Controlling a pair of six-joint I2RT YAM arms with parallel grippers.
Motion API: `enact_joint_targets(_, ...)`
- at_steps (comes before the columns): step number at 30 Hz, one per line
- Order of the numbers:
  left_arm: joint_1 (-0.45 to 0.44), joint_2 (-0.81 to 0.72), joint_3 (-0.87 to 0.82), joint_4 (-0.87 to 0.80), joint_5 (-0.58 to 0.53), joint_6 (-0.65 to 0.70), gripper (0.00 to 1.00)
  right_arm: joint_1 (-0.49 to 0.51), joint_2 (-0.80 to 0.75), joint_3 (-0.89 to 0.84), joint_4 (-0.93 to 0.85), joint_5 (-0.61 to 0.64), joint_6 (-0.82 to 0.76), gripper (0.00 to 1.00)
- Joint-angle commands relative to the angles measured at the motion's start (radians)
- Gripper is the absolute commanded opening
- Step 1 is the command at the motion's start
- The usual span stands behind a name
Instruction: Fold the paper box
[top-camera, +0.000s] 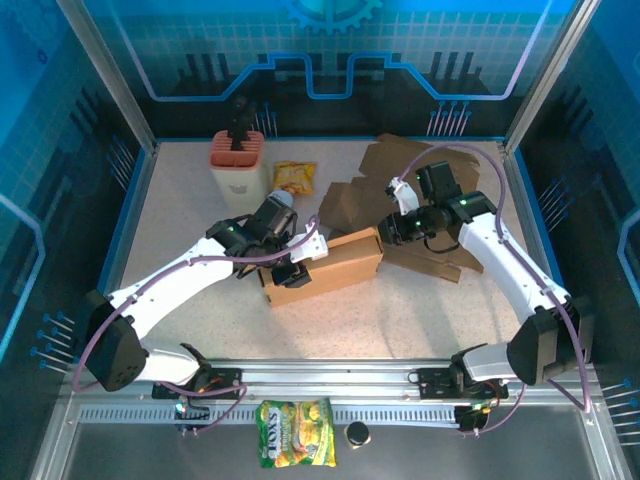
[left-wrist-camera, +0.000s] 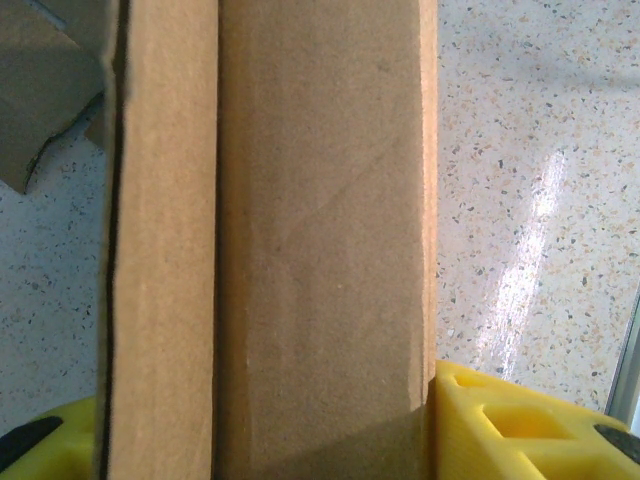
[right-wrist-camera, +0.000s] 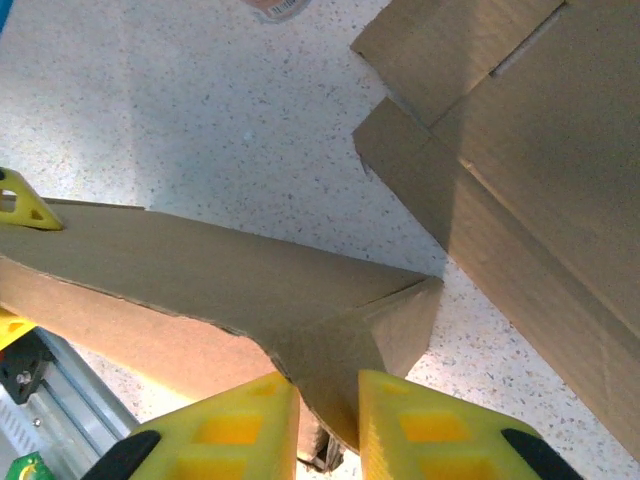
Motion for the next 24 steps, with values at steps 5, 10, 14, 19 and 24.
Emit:
enact_joint_targets(5, 0.004, 0.011, 0.013, -0.048, 0.051, 0.015, 0.50, 0.032, 0.013, 0.041, -0.054, 0.088, -0.033, 0.22)
enact_joint_targets(10, 0.004, 0.012, 0.015, -0.048, 0.051, 0.015, 0.50, 0.057, 0.020, 0.047, -0.057, 0.123, -0.032, 0.15)
enact_joint_targets(14, 0.005, 0.014, 0.017, -0.047, 0.049, 0.015, 0.50, 0.087, 0.022, 0.063, -0.071, 0.189, -0.027, 0.07)
enact_joint_targets(19, 0.004, 0.017, 0.019, -0.044, 0.043, 0.012, 0.49, 0.110, 0.023, 0.092, -0.104, 0.233, 0.006, 0.00)
enact_joint_targets(24, 0.005, 0.021, 0.022, -0.043, 0.041, 0.008, 0.48, 0.113, 0.046, 0.116, -0.153, 0.210, 0.080, 0.00)
